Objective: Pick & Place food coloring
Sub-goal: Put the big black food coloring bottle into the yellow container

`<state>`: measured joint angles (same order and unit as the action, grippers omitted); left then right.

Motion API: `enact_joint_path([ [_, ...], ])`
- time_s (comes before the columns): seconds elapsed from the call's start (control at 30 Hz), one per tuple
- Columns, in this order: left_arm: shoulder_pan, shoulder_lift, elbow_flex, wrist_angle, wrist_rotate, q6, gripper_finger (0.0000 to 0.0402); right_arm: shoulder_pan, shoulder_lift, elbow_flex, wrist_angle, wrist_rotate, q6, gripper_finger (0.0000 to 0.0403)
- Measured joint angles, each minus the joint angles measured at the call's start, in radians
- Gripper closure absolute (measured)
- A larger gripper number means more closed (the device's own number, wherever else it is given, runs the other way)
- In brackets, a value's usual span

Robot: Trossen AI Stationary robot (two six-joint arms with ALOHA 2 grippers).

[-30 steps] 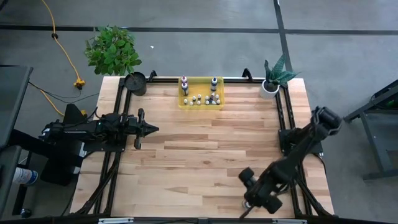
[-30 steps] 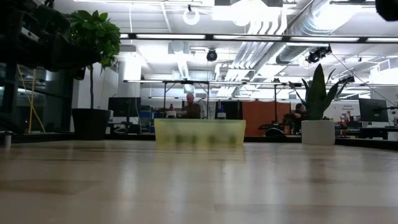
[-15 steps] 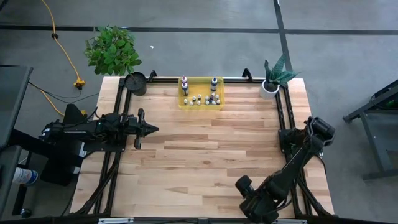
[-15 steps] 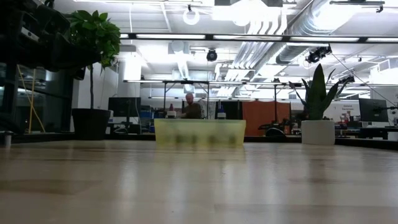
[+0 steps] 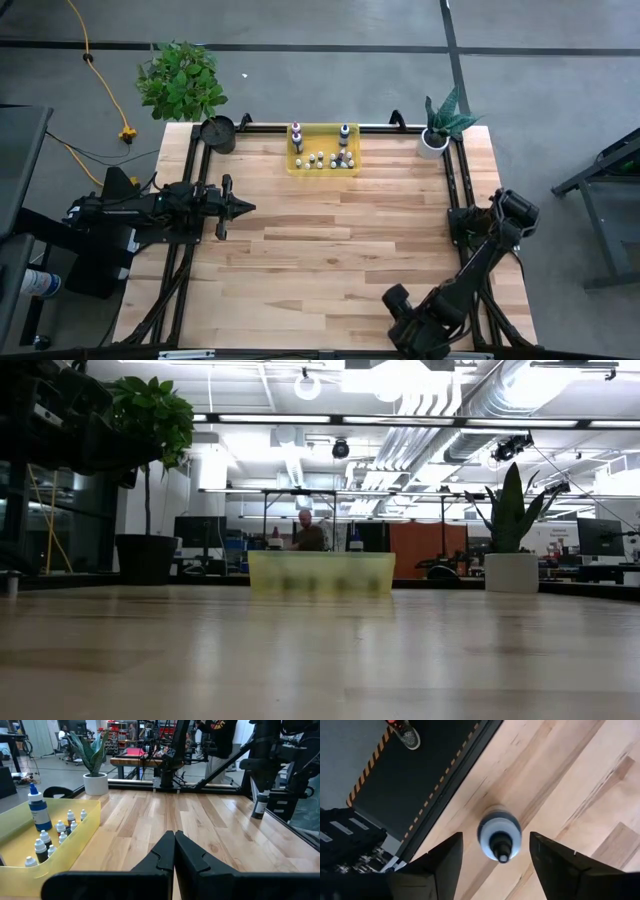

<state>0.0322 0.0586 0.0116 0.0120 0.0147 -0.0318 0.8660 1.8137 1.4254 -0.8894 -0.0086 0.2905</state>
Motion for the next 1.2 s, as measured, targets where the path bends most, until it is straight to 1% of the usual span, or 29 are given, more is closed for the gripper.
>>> enact_joint_path([
  [0.4, 0.0, 0.0, 0.0, 0.0, 0.0, 0.0, 0.0401, 0.008, 0.0, 0.0, 0.012, 0.02, 0.0, 0.0214],
  [0.6, 0.0, 0.0, 0.0, 0.0, 0.0, 0.0, 0.0401, 0.012, 0.029, -0.002, 0.036, 0.01, -0.002, 0.0219],
  [0.77, 0.0, 0.0, 0.0, 0.0, 0.0, 0.0, 0.0401, 0.012, 0.029, -0.002, 0.041, 0.043, 0.021, 0.0218],
  [0.87, 0.0, 0.0, 0.0, 0.0, 0.0, 0.0, 0.0401, 0.012, 0.029, -0.002, 0.041, 0.045, 0.025, 0.0221],
  [1.0, 0.0, 0.0, 0.0, 0.0, 0.0, 0.0, 0.0401, 0.012, 0.029, -0.002, 0.033, 0.045, 0.051, 0.0237],
  [1.2, 0.0, 0.0, 0.0, 0.0, 0.0, 0.0, 0.0401, 0.012, 0.028, -0.002, 0.021, 0.021, 0.077, 0.0277],
])
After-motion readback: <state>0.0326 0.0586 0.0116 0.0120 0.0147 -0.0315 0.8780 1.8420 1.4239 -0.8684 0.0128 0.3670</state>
